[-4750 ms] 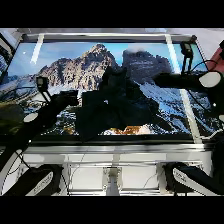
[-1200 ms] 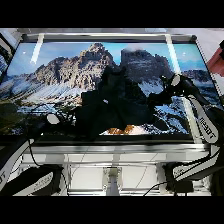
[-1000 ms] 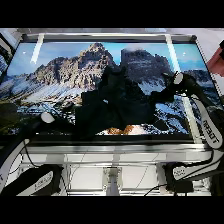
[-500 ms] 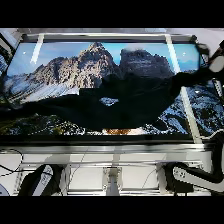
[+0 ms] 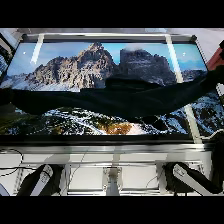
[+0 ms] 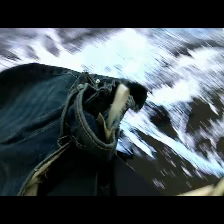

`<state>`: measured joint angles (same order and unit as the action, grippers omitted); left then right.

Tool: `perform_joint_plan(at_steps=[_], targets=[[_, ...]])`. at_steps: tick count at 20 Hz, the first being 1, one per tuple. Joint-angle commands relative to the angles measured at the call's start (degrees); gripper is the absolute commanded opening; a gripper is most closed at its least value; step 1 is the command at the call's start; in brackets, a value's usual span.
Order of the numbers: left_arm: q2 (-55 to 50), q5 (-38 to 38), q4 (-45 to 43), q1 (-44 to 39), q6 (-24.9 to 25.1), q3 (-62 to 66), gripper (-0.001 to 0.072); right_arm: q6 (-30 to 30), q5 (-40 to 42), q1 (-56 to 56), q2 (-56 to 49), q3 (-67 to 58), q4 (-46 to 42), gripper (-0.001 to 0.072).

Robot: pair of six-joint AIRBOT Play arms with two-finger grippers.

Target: Fold the clothes and pants, and hang the long-sleeved shirts on hangers.

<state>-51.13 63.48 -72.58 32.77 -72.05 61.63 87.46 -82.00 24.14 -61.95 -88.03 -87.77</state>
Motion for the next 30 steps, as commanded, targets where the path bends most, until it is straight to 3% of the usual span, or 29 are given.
perform_joint_plan(at_steps=[1,4,6,10,13,17,20,22,25,27,30], targets=[[-4.37,7.50,-5.84,0.07,-0.98,1.16,0.0025,-2.51,-10.25,5.07,-0.22,-0.83,0.09,0.0022],[-12.48,18.97,-5.66,0.11,2.38,1.18,0.0025,-2.51,-15.13,5.57,-2.54,-0.83,1.27,0.0022],[-17.27,18.84,-2.78,0.13,2.43,1.46,0.0025,-2.64,-15.72,5.57,-4.61,-0.83,3.45,0.0022],[-19.10,7.93,2.99,1.95,5.86,5.46,0.0025,-2.89,-3.48,5.64,-6.32,-1.38,5.66,0.0022],[-17.33,-1.57,14.62,4.61,8.04,11.15,0.0025,-1.44,4.15,5.62,-6.99,-4.61,11.34,0.0021],[-17.81,-11.87,28.52,5.35,7.98,20.28,0.0024,-0.44,18.40,5.64,-9.79,-11.93,28.09,0.0020],[-20.94,-9.73,31.41,5.49,8.26,31.93,0.0024,-1.29,19.71,5.64,-15.56,-25.35,42.66,0.0019],[-22.21,-7.85,32.54,5.70,11.15,38.01,0.0024,-3.13,19.52,5.64,-17.84,-32.15,47.08,0.0019],[-21.55,-6.03,33.22,6.71,18.01,39.30,0.0025,-3.80,15.50,6.34,-17.25,-32.44,41.97,0.0020],[-21.88,1.55,31.08,7.45,26.75,39.23,0.0025,-3.80,8.37,7.63,-17.27,-29.90,36.39,0.0020],[-22.12,3.04,28.59,6.91,26.95,34.25,0.0025,-4.52,2.89,8.02,-17.27,-21.33,31.12,0.0020]])
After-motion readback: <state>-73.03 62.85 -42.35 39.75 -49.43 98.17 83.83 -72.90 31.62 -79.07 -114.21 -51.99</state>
